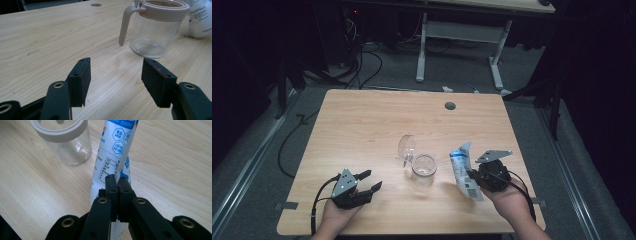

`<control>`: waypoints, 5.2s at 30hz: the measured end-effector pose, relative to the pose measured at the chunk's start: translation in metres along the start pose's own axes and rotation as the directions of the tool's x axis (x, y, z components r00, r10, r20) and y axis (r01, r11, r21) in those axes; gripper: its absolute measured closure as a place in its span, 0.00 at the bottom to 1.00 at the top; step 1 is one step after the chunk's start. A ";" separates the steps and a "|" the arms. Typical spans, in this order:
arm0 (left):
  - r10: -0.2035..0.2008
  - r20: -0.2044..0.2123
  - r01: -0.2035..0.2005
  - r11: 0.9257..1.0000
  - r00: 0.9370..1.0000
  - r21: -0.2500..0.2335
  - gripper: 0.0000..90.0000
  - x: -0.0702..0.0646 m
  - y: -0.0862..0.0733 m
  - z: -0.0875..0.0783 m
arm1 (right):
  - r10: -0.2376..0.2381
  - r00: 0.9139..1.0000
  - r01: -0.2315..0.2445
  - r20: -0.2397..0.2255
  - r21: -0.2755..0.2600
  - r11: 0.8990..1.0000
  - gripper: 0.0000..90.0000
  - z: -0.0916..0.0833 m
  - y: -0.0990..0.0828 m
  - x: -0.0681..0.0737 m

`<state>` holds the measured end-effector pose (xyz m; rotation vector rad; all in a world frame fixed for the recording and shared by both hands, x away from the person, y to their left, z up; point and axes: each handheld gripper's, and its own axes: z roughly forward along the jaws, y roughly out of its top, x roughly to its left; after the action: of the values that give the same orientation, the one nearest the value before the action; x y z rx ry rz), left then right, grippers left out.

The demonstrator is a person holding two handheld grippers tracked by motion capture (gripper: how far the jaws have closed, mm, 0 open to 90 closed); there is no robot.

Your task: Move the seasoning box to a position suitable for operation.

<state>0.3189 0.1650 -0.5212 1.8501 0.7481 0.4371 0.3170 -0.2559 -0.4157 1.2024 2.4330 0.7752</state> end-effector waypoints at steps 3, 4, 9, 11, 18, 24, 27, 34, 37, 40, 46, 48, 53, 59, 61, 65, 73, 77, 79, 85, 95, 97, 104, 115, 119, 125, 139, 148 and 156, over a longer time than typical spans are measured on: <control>-0.001 0.003 0.001 1.000 1.000 0.001 0.46 -0.001 0.000 0.000 | -0.006 1.000 0.006 -0.002 0.012 1.000 1.00 0.000 0.002 0.001; 0.000 0.004 0.000 1.000 1.000 0.001 0.45 -0.001 0.000 0.000 | -0.007 1.000 0.007 -0.002 0.014 1.000 1.00 0.000 0.003 0.001; 0.000 0.007 0.000 1.000 1.000 0.002 0.45 -0.002 0.000 0.001 | -0.028 1.000 0.028 0.000 0.050 0.998 1.00 -0.001 0.008 0.003; 0.002 0.007 -0.002 1.000 1.000 0.002 0.45 -0.002 -0.001 0.001 | -0.032 0.999 0.032 -0.001 0.062 0.998 1.00 -0.002 0.009 0.004; 0.004 0.008 -0.004 1.000 1.000 -0.001 0.45 -0.002 -0.001 0.001 | -0.037 0.999 0.038 -0.014 0.097 0.995 1.00 -0.003 0.014 0.004; 0.005 0.008 -0.005 1.000 1.000 -0.002 0.45 -0.002 -0.001 0.001 | -0.046 0.999 0.048 -0.019 0.127 0.991 1.00 -0.004 0.020 0.005; 0.004 0.007 -0.004 1.000 1.000 -0.003 0.45 -0.002 -0.001 0.001 | -0.046 0.999 0.049 -0.023 0.144 0.988 1.00 -0.005 0.024 0.005; 0.008 0.011 -0.008 1.000 1.000 -0.002 0.45 -0.002 -0.001 0.001 | -0.066 0.998 0.069 -0.022 0.208 0.976 1.00 -0.004 0.029 0.006; 0.008 0.012 -0.008 1.000 1.000 -0.002 0.45 -0.002 -0.001 0.001 | -0.063 0.998 0.067 -0.026 0.218 0.974 1.00 -0.005 0.028 0.006; 0.011 0.012 -0.011 1.000 1.000 -0.001 0.45 -0.002 -0.001 0.001 | -0.064 0.998 0.069 -0.029 0.236 0.969 1.00 -0.005 0.027 0.007; 0.012 0.016 -0.012 1.000 1.000 0.000 0.45 -0.002 -0.001 0.002 | -0.076 0.996 0.083 -0.038 0.281 0.956 1.00 -0.007 0.028 0.006; 0.012 0.018 -0.012 1.000 1.000 0.001 0.45 -0.003 -0.001 0.002 | -0.075 0.996 0.084 -0.041 0.288 0.954 1.00 -0.007 0.029 0.005; 0.014 0.019 -0.014 1.000 1.000 0.001 0.45 -0.003 -0.001 0.002 | -0.071 0.996 0.084 -0.054 0.309 0.947 1.00 -0.008 0.032 0.004; 0.015 0.022 -0.015 1.000 1.000 -0.003 0.45 -0.003 -0.001 0.002 | -0.080 0.995 0.096 -0.062 0.348 0.933 1.00 -0.004 0.034 0.006; 0.015 0.025 -0.015 1.000 1.000 -0.004 0.45 -0.003 -0.001 0.002 | -0.079 0.995 0.097 -0.064 0.356 0.930 1.00 -0.003 0.034 0.006; 0.021 0.032 -0.021 1.000 0.999 -0.005 0.45 -0.004 -0.001 0.002 | -0.070 0.995 0.090 -0.067 0.361 0.928 1.00 -0.003 0.033 0.006; 0.023 0.085 -0.021 0.999 0.996 -0.023 0.45 -0.015 0.005 0.008 | -0.077 0.994 0.098 -0.073 0.354 0.930 1.00 -0.007 0.036 0.006; 0.044 0.128 -0.042 0.999 0.991 -0.016 0.45 -0.033 0.013 0.019 | -0.069 0.995 0.091 -0.076 0.348 0.933 1.00 -0.011 0.037 0.007; 0.053 0.156 -0.053 0.999 0.986 -0.003 0.46 -0.042 0.016 0.025 | -0.073 0.994 0.096 -0.078 0.347 0.933 1.00 -0.013 0.038 0.006; 0.059 0.228 -0.067 0.997 0.972 0.028 0.44 -0.067 0.021 0.047 | -0.078 0.993 0.104 -0.088 0.340 0.935 1.00 -0.016 0.041 0.007; 0.106 0.322 -0.106 0.994 0.941 -0.018 0.46 -0.108 0.041 0.081 | -0.087 0.992 0.113 -0.094 0.330 0.937 1.00 -0.019 0.047 0.009; 0.125 0.326 -0.120 0.992 0.937 -0.035 0.47 -0.115 0.046 0.086 | -0.087 0.992 0.113 -0.093 0.330 0.937 1.00 -0.020 0.048 0.010; 0.119 0.352 -0.118 0.993 0.928 -0.024 0.46 -0.123 0.043 0.095 | -0.086 0.991 0.115 -0.099 0.333 0.936 1.00 -0.017 0.051 0.015; 0.129 0.352 -0.132 0.991 0.927 -0.016 0.42 -0.125 0.036 0.089 | -0.104 0.988 0.136 -0.117 0.322 0.937 1.00 -0.019 0.073 0.036; 0.127 0.356 -0.129 0.991 0.926 -0.016 0.38 -0.127 0.034 0.089 | -0.121 0.985 0.154 -0.126 0.307 0.939 1.00 -0.021 0.081 0.042; 0.126 0.362 -0.130 0.991 0.924 -0.012 0.35 -0.137 0.033 0.097 | -0.123 0.983 0.158 -0.133 0.302 0.940 1.00 -0.021 0.089 0.050; 0.107 0.355 -0.106 0.994 0.929 -0.022 0.30 -0.159 0.046 0.124 | -0.112 0.982 0.153 -0.151 0.300 0.941 1.00 -0.018 0.089 0.055; 0.133 0.340 -0.130 0.991 0.931 -0.033 0.48 -0.163 0.044 0.118 | -0.100 0.982 0.143 -0.160 0.291 0.946 1.00 -0.016 0.088 0.056; 0.131 0.319 -0.126 0.991 0.939 -0.036 0.55 -0.160 0.046 0.106 | -0.112 0.981 0.154 -0.158 0.280 0.948 1.00 -0.019 0.093 0.060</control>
<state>0.2785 -0.0281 -0.5124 1.9020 0.4032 0.2140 0.3305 -0.1679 -0.3471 1.0969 2.7876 0.4875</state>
